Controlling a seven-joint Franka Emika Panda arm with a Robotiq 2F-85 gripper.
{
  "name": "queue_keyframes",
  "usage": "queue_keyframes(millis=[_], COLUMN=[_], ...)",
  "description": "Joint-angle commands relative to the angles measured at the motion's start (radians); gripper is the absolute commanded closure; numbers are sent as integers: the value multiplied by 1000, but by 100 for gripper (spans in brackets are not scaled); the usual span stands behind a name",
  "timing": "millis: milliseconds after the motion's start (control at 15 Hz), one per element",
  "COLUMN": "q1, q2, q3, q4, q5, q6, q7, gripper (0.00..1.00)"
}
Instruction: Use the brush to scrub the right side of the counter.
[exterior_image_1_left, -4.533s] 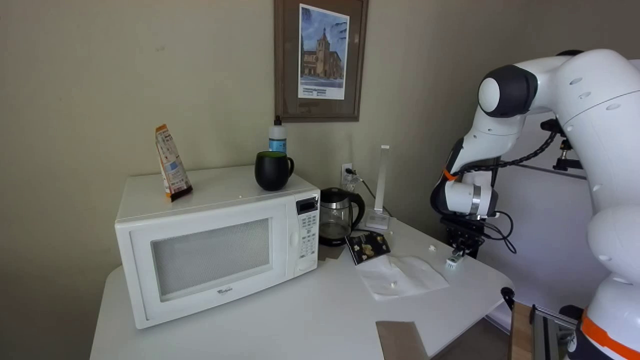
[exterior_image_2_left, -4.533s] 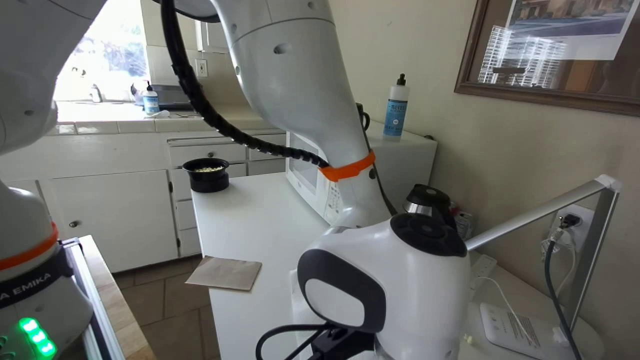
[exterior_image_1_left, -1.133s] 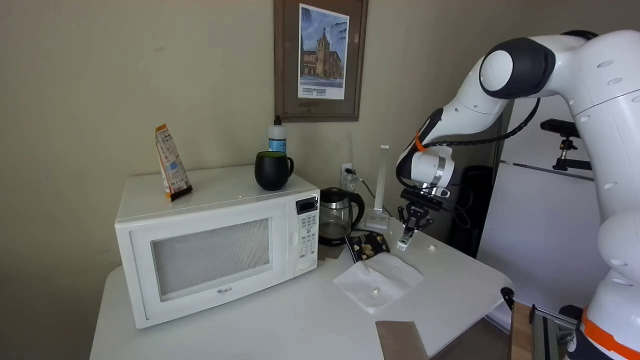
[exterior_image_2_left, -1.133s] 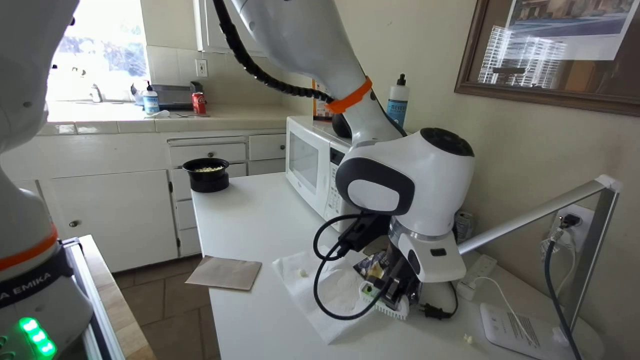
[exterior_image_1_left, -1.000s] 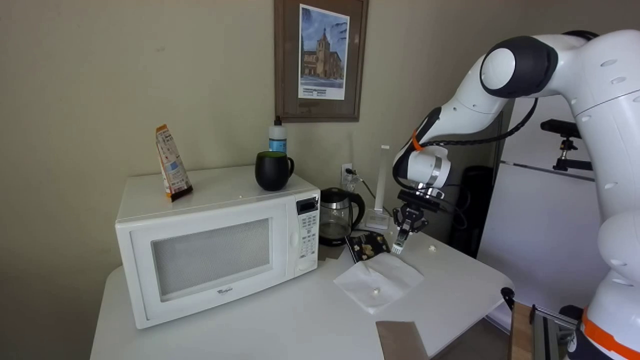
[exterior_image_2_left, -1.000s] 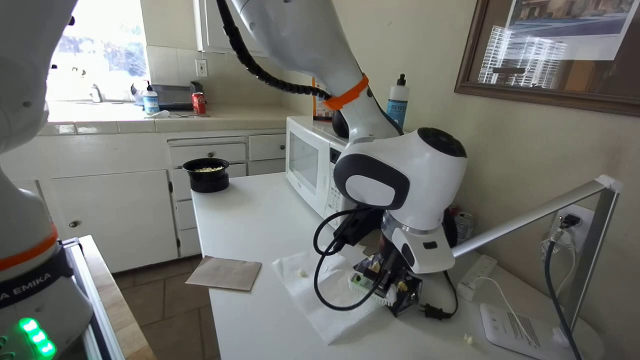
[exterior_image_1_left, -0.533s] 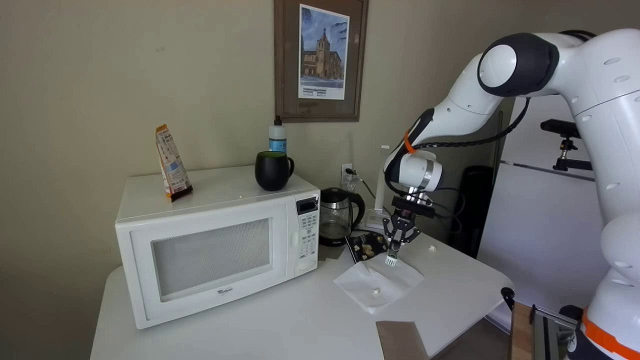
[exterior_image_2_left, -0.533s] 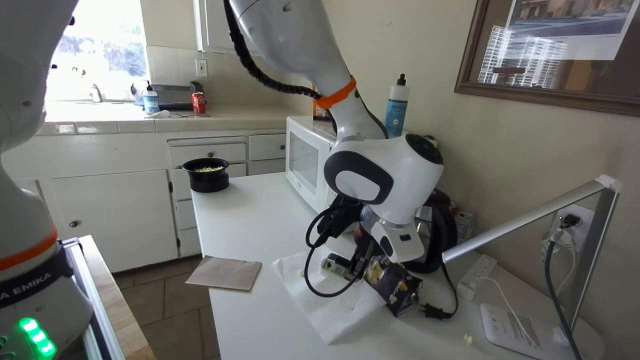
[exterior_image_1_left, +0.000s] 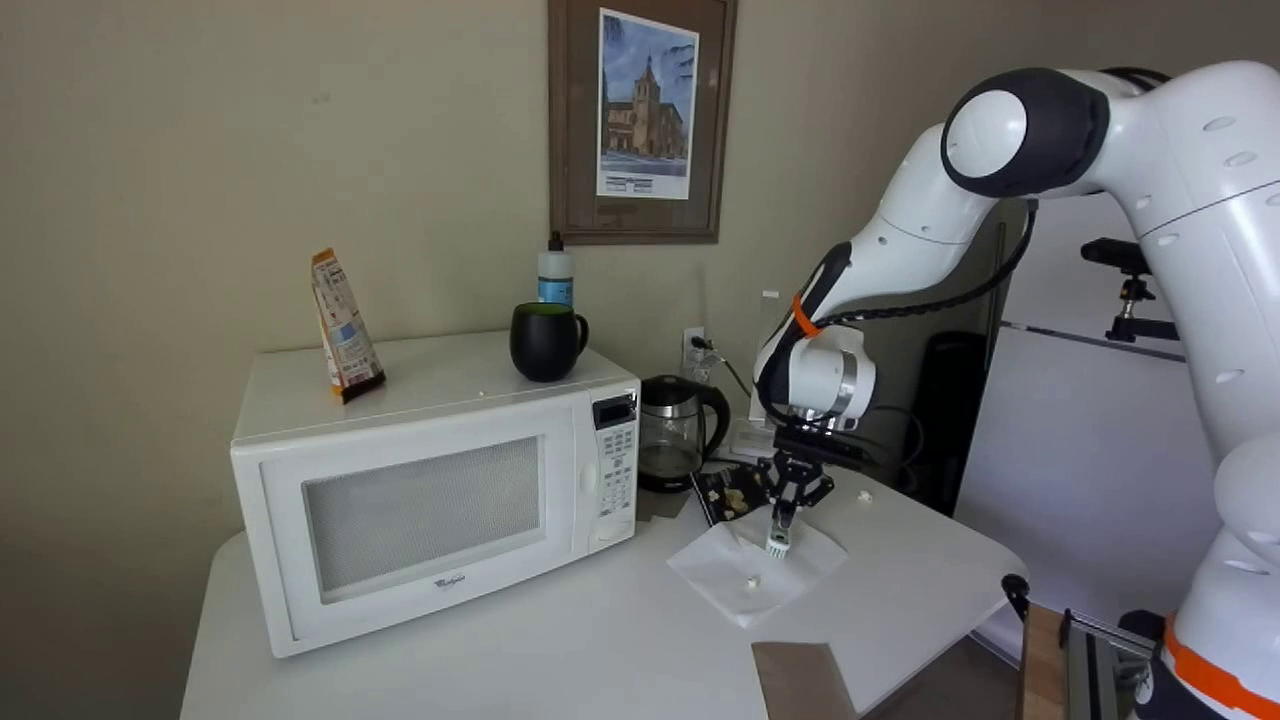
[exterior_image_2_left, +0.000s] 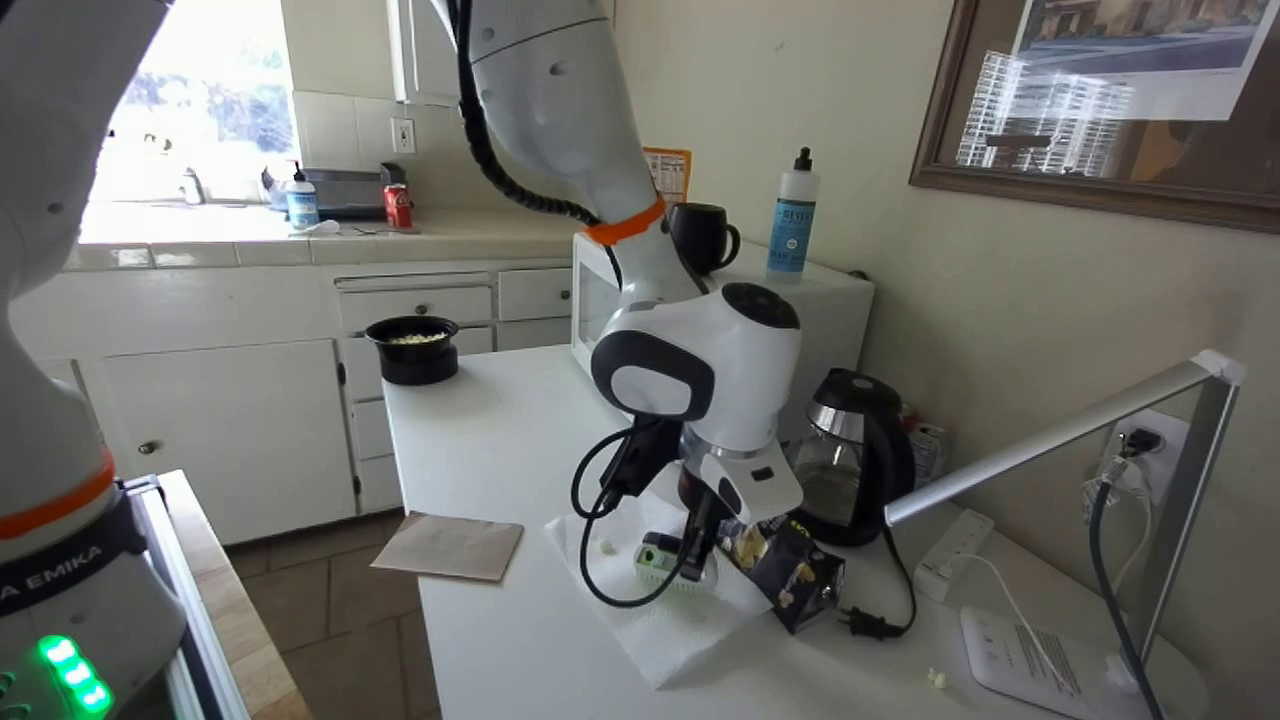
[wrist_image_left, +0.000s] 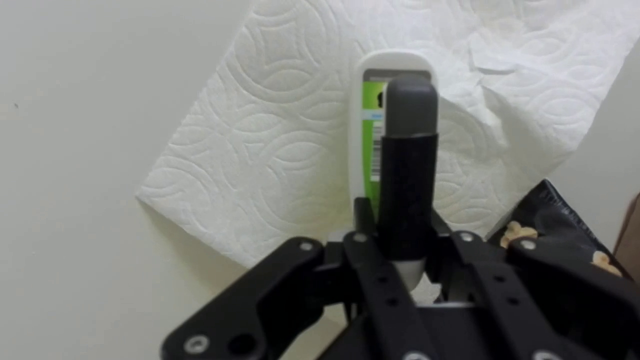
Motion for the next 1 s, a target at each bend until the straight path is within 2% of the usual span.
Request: queue_keyframes(millis=[0,67,133,200,600,733,933], q1=[14,16,12,-1,-43,-61,-68], q2=[21,24,26,18,-102,-169,-321], q3=[6,3,7,15,10,15,6], q4=[-29,-31,-31,-29,-42,-63,-144], q5=[6,-1,2,9,-5,14,45], q6=[71,74,79,67,-178,-264,-286], q7=[14,19,20,14,-47,-130,-319], gripper=[94,51,50,45,0,0,0])
